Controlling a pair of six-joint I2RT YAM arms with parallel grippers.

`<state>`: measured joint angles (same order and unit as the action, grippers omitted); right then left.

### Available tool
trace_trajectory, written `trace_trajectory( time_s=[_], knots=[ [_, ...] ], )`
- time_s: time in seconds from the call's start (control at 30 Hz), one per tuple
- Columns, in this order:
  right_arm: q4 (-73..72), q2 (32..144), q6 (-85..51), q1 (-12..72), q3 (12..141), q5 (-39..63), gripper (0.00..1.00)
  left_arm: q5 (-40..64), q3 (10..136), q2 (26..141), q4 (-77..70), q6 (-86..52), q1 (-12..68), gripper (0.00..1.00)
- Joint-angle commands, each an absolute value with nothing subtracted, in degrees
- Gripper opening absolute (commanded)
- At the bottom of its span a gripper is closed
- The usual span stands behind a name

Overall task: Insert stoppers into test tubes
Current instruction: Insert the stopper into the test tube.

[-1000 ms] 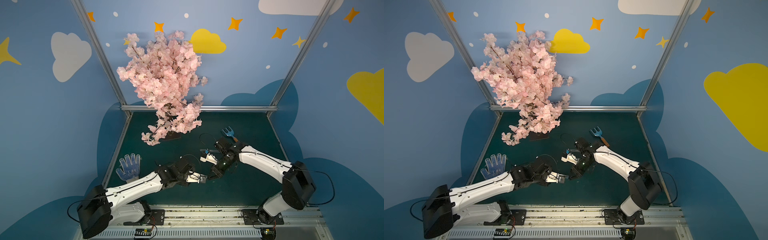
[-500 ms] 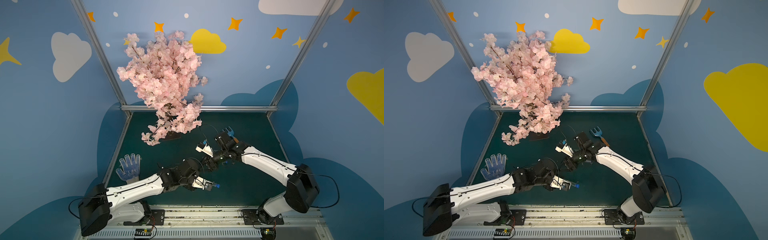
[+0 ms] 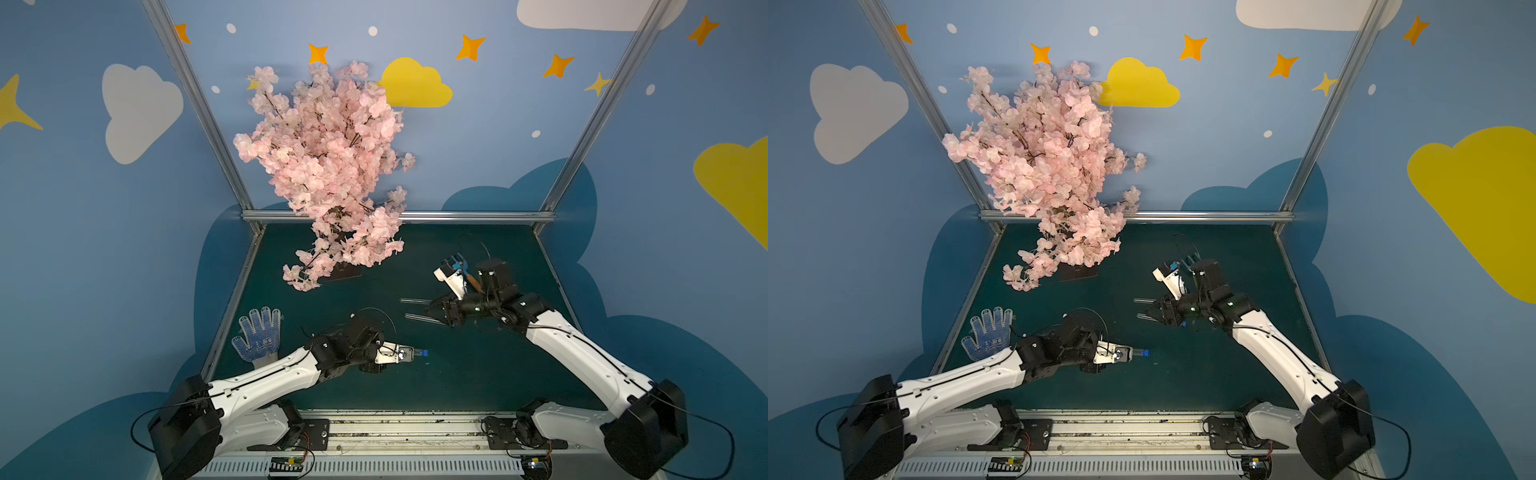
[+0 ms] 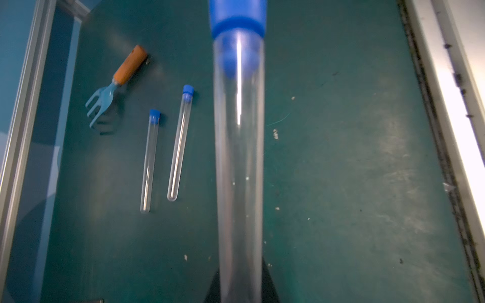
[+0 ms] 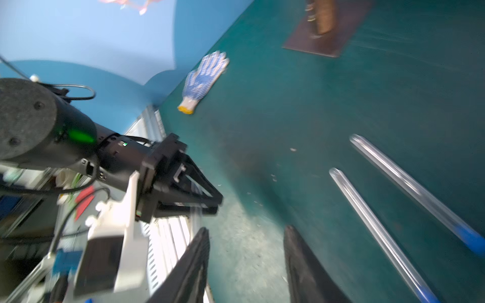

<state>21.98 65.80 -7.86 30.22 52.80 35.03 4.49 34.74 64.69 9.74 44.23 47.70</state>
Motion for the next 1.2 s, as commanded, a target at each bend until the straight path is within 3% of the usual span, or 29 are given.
trace_trajectory(
  time_s=[0.0, 0.4, 0.67, 1.17],
  knots=[
    [23.30, 61.39, -20.94, 29.87, 50.29, 32.27, 0.38, 9.72, 34.10, 63.03, 4.72, 35.05, 44.19, 0.02],
    [20.86, 64.66, -33.10, 29.31, 50.71, 49.10, 0.29, 15.47, 33.84, 62.27, 2.55, 32.10, 41.79, 0.02],
    [23.54, 66.41, -31.03, 29.73, 51.32, 49.74, 0.24, 15.73, 33.57, 62.07, 1.86, 31.81, 41.56, 0.02],
    [23.24, 68.47, -30.76, 31.30, 52.03, 51.15, 0.24, 16.06, 33.66, 62.14, 1.98, 31.97, 41.38, 0.02]
  ],
)
